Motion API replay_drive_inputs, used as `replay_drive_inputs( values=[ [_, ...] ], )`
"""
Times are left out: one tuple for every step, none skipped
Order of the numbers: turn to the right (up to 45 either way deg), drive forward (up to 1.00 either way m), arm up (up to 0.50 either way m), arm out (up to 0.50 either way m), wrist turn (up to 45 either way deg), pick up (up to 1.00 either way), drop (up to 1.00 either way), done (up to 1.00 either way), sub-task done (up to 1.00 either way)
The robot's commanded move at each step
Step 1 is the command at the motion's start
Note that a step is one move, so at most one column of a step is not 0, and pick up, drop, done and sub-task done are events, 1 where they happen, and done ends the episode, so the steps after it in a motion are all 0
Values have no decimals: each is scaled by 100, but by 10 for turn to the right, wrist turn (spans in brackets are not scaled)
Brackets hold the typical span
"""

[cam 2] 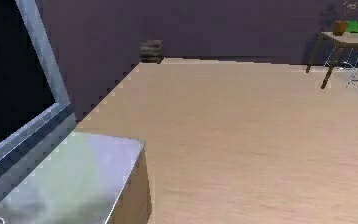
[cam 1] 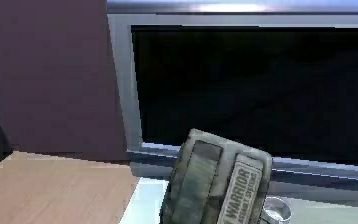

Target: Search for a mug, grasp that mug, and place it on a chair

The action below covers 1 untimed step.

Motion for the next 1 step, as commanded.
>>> replay_drive_inputs(
  values=[
    [-450,0,0,0,0,0,0,0,0]
  ],
)
